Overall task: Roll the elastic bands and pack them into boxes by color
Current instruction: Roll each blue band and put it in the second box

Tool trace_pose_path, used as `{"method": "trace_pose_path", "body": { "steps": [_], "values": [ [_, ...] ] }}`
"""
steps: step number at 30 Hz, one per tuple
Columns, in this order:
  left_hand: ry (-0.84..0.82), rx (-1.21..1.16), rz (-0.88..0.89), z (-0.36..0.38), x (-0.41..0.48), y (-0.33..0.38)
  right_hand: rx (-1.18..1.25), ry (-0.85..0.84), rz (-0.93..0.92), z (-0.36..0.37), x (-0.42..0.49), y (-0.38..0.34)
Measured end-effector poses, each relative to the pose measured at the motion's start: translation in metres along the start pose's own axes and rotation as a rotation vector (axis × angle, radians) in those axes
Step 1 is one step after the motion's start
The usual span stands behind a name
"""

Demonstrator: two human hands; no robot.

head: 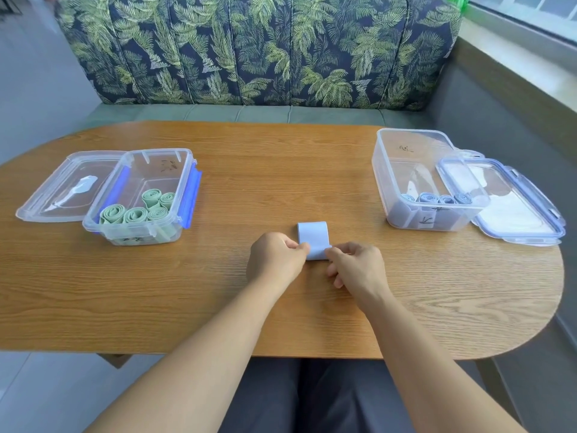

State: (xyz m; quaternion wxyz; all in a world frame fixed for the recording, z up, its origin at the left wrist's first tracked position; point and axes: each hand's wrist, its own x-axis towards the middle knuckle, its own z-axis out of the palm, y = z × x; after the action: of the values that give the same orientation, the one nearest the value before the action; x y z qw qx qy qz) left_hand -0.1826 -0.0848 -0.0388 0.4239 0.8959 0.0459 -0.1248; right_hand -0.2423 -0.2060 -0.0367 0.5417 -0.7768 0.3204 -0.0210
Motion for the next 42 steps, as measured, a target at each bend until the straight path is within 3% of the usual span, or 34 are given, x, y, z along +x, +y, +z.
{"method": "trace_pose_path", "body": {
  "steps": [32, 42],
  "values": [
    [0.080, -0.104, 0.083, 0.008, 0.007, -0.005, -0.110, 0.050, 0.016, 0.006, 0.028, -0.012],
    [-0.002, -0.030, -0.037, -0.006, 0.023, 0.012, -0.068, 0.042, -0.024, 0.005, 0.028, -0.010]
  ]
}}
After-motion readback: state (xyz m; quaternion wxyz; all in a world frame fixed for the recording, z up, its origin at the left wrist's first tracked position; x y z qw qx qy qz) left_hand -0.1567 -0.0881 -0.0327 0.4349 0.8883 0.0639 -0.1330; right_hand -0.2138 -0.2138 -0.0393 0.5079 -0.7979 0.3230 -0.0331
